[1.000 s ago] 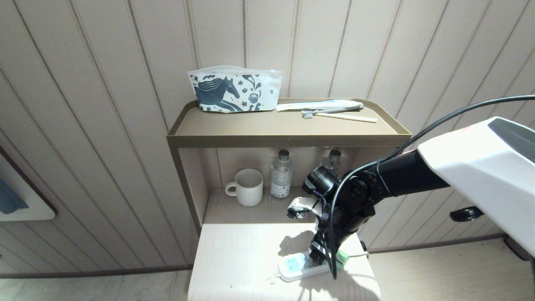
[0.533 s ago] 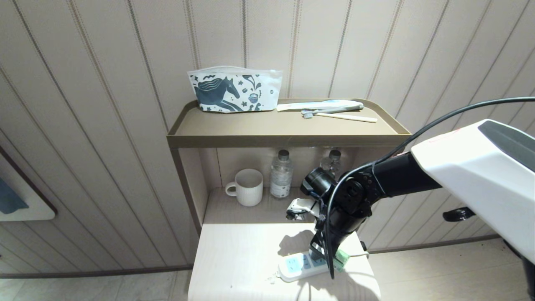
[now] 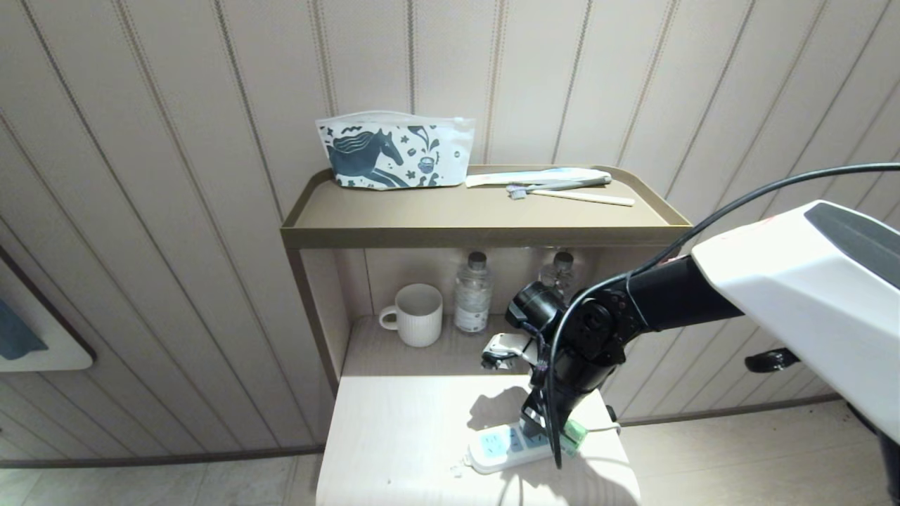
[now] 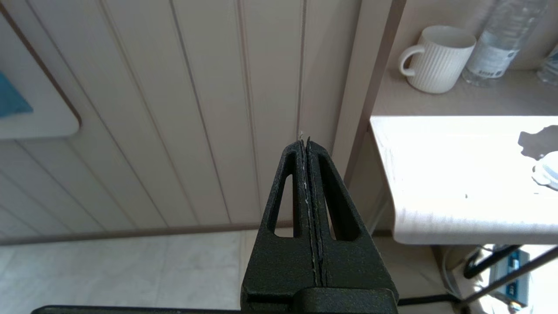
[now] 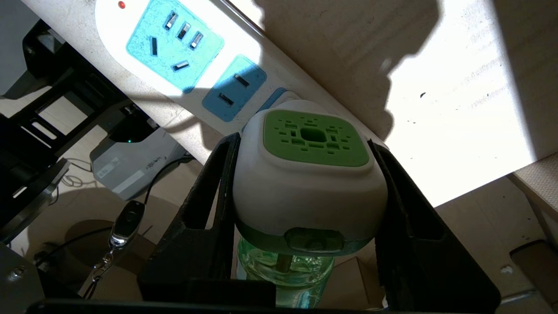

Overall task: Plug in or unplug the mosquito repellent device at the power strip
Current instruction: Hold the socket with your left hand and unplug it with your right hand

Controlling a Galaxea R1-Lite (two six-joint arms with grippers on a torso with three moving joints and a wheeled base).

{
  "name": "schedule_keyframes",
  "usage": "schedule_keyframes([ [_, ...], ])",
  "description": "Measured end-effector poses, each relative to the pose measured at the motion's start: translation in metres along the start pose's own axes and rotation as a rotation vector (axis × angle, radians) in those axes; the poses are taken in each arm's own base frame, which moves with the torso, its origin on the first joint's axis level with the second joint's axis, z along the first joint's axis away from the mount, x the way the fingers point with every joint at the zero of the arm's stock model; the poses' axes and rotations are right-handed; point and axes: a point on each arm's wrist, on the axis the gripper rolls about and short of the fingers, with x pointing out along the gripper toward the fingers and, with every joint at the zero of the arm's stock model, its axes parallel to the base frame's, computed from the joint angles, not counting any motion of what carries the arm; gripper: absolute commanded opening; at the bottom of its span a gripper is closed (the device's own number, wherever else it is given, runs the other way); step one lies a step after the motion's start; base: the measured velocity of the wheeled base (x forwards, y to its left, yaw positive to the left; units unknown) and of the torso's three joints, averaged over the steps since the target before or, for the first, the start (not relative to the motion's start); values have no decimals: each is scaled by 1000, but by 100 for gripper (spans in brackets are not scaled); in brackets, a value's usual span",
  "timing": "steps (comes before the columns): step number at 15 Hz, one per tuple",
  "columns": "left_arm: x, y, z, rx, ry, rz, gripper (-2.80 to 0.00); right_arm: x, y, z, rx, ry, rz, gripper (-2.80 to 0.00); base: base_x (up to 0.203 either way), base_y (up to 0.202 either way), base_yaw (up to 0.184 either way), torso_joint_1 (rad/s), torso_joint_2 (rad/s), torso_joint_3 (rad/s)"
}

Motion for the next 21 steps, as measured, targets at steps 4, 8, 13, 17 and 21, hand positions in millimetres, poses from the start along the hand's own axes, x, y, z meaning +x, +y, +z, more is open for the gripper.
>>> schedule_keyframes([
  [4, -8, 0, 75, -121, -124, -36, -280, -3, 1, 0, -3, -5, -2, -280, 0, 0, 0, 0, 0, 0],
  [8, 38, -1, 137, -141, -76, -133, -280, -7, 0, 0, -1, -17, -7, -280, 0, 0, 0, 0, 0, 0],
  [13, 141, -17, 131, -131, 117, -326, -280, -10, -1, 3, -3, -31, -12, -280, 0, 0, 0, 0, 0, 0],
  [17, 184, -82, 100, -90, 189, -518, -280, -11, 0, 4, -3, -36, -13, -280, 0, 0, 0, 0, 0, 0],
  [21, 197, -147, 62, -49, 254, -575, -280, -13, -1, 2, 4, -36, -14, -280, 0, 0, 0, 0, 0, 0],
])
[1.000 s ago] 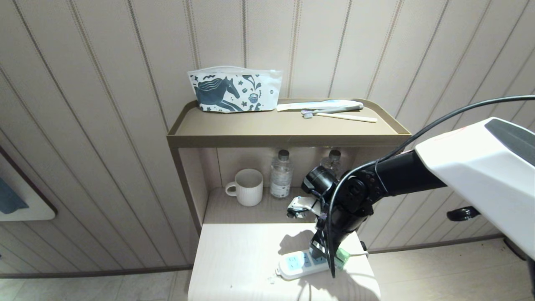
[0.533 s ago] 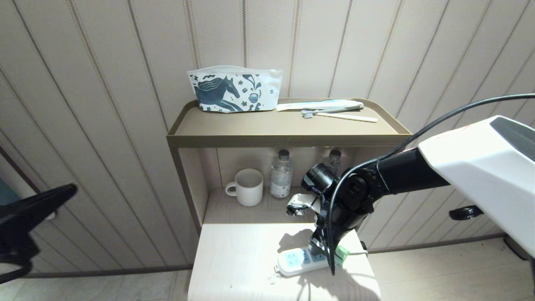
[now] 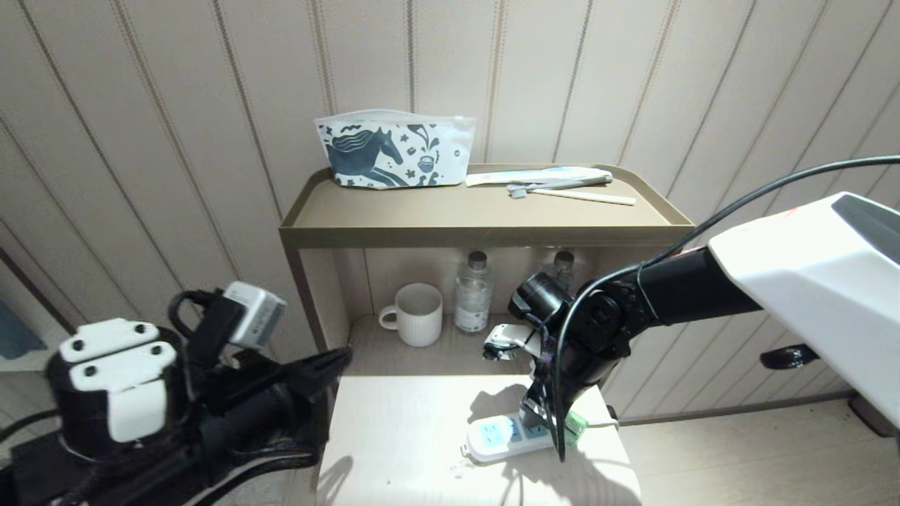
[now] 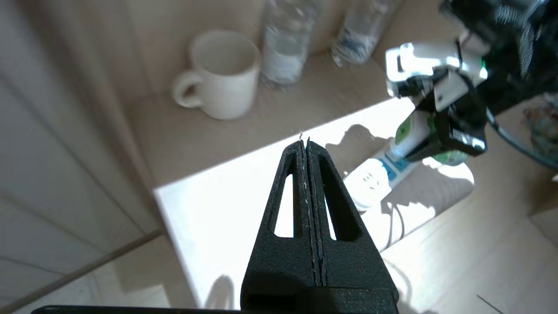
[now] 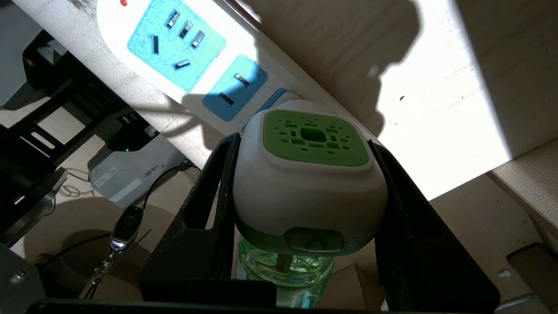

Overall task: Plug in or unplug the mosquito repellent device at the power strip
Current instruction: Hold the socket with your left hand and unplug it with your right hand

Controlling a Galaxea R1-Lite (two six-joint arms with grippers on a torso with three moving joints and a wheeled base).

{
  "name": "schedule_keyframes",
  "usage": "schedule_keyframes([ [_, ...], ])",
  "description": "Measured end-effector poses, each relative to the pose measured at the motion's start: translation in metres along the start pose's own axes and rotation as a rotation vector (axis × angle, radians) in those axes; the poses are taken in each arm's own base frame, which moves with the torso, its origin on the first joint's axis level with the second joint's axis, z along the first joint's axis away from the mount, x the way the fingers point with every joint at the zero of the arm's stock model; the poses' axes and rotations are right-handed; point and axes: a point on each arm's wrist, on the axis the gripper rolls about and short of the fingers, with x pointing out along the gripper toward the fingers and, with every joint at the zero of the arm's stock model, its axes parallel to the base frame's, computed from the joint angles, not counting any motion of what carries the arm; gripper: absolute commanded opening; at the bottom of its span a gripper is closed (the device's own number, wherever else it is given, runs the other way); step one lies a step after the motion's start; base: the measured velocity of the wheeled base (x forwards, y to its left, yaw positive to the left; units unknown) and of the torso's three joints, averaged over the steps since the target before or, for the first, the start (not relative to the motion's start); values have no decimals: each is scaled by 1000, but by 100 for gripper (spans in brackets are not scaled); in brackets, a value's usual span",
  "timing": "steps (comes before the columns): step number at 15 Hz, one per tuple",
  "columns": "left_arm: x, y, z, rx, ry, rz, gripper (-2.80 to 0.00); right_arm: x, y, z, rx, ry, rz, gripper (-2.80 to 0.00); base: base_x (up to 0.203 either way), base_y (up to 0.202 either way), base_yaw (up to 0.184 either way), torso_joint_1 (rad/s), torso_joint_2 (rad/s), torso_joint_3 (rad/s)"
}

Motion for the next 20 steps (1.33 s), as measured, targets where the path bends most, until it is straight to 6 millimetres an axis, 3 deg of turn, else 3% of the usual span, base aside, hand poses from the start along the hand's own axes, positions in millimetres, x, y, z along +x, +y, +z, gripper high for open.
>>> schedule_keyframes([
  [4, 43, -38, -40, 33, -8, -15, -280, -2, -1, -2, 4, -1, -2, -280, 0, 0, 0, 0, 0, 0],
  [6, 60, -61, -64, 54, -7, -37, -280, -3, -2, -3, 7, -2, -3, -280, 0, 0, 0, 0, 0, 0],
  [10, 86, -99, -92, 94, 29, -72, -280, -7, -1, -2, 6, -10, -5, -280, 0, 0, 0, 0, 0, 0],
  [15, 100, -121, -113, 141, 205, -86, -280, -10, -1, -1, 7, -19, -7, -280, 0, 0, 0, 0, 0, 0],
  [20, 111, -136, -121, 147, 202, -105, -280, -10, -2, -2, 8, -20, -7, -280, 0, 0, 0, 0, 0, 0],
])
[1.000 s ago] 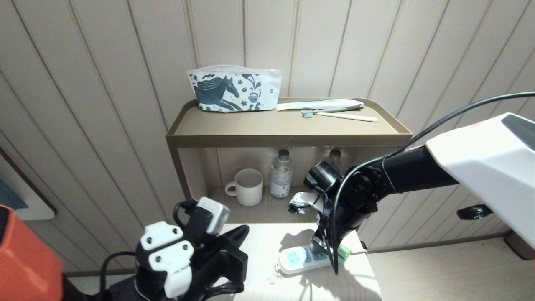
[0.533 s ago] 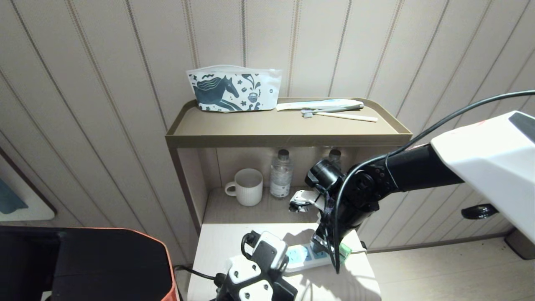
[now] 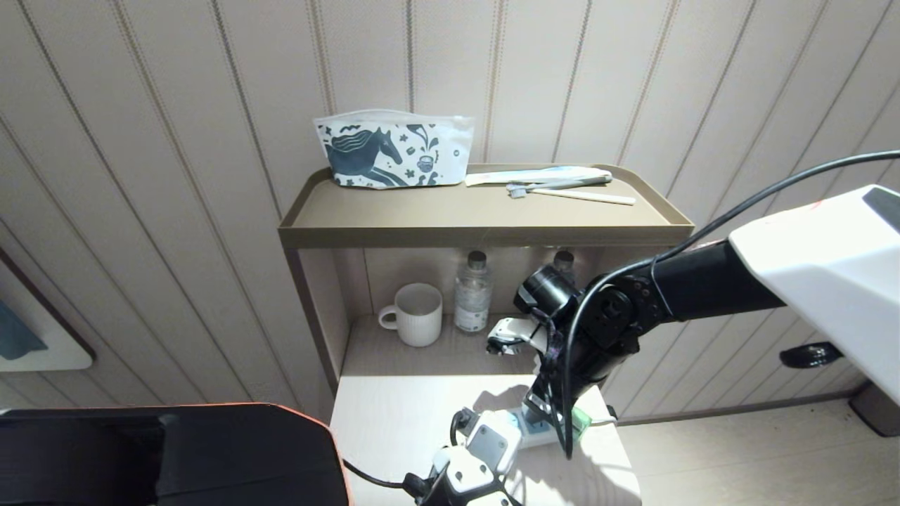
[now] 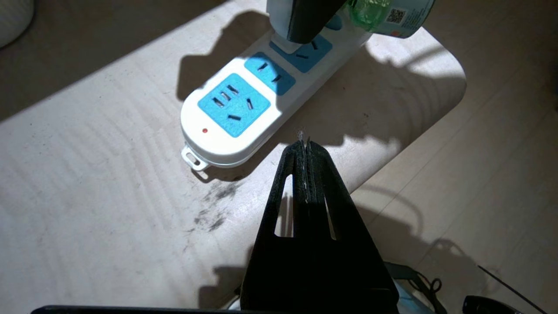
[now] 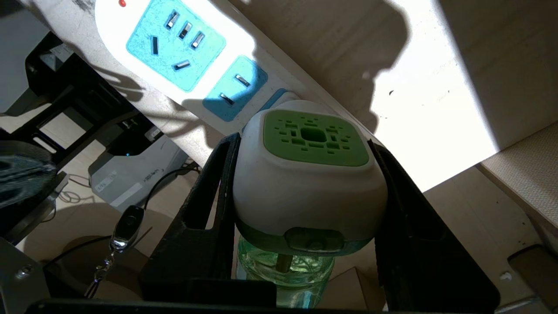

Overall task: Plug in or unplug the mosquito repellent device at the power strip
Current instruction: Hold the socket with your left hand and unplug it with your right hand

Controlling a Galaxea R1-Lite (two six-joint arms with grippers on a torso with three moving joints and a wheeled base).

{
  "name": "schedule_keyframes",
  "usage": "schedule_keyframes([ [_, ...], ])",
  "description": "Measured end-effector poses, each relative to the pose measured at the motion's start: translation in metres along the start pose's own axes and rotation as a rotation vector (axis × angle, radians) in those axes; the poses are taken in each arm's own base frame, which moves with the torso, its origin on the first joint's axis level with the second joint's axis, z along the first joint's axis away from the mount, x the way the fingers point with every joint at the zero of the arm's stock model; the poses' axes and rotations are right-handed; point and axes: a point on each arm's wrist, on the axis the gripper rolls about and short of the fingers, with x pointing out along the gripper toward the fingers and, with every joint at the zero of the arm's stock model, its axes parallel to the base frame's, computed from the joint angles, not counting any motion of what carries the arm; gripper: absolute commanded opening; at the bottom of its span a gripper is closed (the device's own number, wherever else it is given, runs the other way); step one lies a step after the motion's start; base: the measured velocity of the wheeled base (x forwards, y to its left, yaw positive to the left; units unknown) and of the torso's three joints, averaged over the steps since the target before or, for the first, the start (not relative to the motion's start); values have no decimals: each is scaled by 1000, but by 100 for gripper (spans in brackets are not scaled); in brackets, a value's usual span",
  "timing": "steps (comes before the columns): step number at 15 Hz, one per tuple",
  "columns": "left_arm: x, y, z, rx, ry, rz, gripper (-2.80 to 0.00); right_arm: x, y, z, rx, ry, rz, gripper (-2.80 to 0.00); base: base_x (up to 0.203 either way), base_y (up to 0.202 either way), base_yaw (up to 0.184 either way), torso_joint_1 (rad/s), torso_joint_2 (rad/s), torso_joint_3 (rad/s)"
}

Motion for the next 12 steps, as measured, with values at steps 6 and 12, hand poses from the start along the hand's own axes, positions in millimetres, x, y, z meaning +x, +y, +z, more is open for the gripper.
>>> schedule_keyframes([
  [6, 13, -4, -5, 3, 1, 2, -280, 3, 2, -3, -2, 16, 6, -280, 0, 0, 0, 0, 0, 0],
  [12, 27, -2, -15, 30, 21, 33, -280, 7, 5, -10, -3, 15, 7, -280, 0, 0, 0, 0, 0, 0],
])
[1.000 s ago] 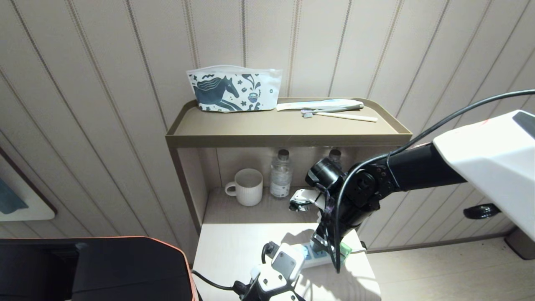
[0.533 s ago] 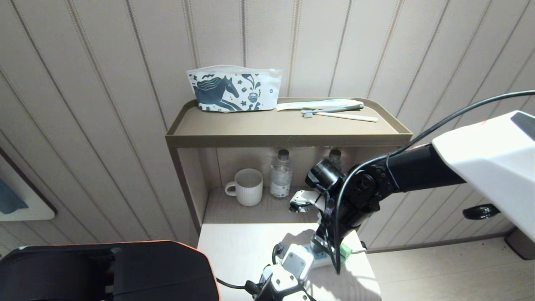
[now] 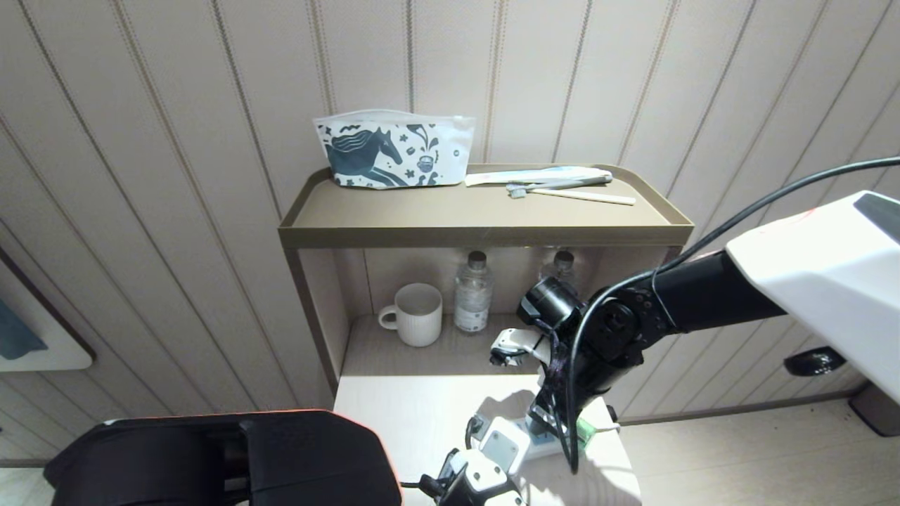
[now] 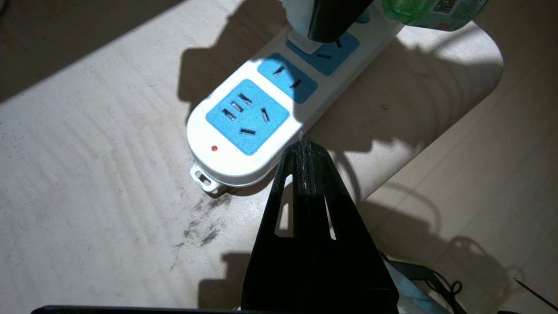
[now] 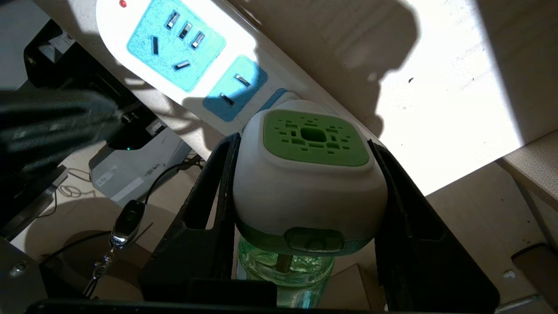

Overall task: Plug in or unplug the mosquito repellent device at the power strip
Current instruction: Hold the socket with your left hand and unplug it with your right hand

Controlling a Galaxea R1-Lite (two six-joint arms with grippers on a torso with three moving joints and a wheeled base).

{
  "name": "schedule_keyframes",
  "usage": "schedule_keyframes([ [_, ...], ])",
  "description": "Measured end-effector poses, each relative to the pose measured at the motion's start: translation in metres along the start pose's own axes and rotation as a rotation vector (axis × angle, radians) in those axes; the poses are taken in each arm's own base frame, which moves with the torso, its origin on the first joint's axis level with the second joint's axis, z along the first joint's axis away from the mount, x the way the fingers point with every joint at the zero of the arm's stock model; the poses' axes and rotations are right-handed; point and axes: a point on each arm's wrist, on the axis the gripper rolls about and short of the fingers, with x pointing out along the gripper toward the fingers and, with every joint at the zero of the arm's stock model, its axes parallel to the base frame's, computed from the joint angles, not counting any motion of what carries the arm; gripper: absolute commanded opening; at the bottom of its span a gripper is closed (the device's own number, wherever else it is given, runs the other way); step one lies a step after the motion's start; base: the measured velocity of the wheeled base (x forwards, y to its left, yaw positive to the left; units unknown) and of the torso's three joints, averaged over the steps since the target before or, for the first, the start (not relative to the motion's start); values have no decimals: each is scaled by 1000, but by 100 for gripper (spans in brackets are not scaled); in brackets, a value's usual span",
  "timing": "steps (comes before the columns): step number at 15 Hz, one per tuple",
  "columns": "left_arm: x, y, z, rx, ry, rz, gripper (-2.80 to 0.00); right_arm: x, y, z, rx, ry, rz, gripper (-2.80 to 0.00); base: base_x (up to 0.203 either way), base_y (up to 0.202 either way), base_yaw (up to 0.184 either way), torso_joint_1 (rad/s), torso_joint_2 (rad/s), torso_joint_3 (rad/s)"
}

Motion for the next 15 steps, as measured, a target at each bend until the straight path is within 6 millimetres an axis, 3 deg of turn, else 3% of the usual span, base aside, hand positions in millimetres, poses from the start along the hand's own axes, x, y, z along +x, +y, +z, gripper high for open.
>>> schedule_keyframes([
  [7, 26, 5, -9, 6, -6, 98, -280, 0, 3, -5, -2, 10, 4, -280, 0, 0, 0, 0, 0, 0],
  [15, 35, 5, -18, 26, 0, 104, -280, 1, 4, -6, -5, 5, 1, -280, 0, 0, 0, 0, 0, 0],
])
